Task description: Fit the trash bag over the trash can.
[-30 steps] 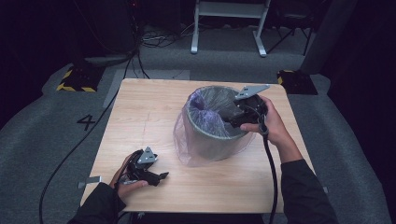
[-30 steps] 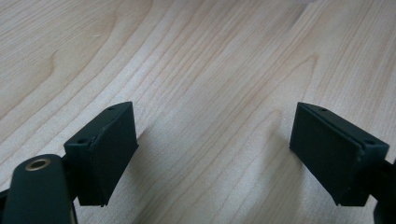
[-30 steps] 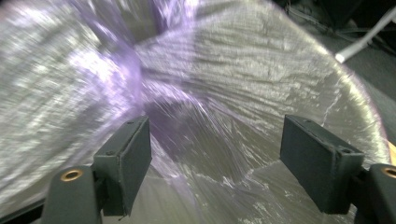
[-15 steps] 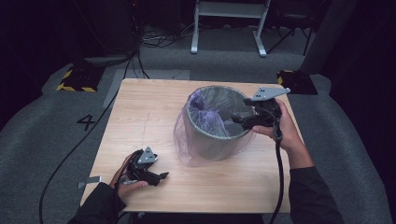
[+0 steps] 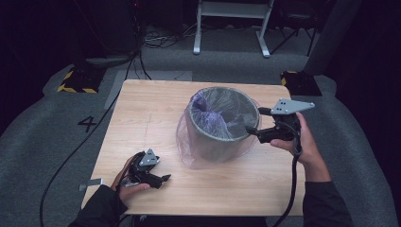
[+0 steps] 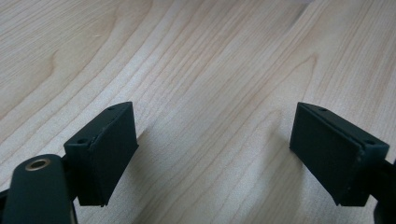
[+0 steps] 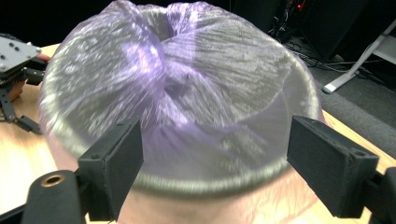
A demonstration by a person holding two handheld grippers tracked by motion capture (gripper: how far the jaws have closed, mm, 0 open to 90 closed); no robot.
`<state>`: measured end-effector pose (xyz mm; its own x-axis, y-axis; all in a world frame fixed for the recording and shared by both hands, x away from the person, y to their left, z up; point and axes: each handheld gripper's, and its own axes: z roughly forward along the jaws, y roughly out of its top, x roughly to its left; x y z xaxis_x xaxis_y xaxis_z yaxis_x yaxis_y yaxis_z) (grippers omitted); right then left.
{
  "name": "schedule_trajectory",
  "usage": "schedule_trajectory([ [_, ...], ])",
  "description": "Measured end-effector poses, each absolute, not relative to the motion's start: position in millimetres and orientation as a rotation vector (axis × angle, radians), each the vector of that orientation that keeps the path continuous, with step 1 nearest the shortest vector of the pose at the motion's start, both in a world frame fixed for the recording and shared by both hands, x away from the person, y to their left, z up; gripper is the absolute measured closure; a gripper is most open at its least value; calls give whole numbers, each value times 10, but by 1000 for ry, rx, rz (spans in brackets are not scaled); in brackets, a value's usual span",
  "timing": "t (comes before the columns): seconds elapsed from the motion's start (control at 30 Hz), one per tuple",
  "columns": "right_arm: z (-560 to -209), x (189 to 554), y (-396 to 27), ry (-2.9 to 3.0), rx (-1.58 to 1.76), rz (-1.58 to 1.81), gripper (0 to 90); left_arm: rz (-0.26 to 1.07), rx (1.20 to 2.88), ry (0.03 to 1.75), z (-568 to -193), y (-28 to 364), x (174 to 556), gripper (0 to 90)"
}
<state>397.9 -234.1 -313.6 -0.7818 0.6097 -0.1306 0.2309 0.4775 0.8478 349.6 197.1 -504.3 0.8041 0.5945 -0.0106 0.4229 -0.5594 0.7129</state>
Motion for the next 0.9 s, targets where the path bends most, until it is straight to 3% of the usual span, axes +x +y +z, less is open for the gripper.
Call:
schedule_trajectory([
  [0.9,-3758,3708,-2623,2323,736,1096,186,298,2248,746,-5043,1970,3497,144],
])
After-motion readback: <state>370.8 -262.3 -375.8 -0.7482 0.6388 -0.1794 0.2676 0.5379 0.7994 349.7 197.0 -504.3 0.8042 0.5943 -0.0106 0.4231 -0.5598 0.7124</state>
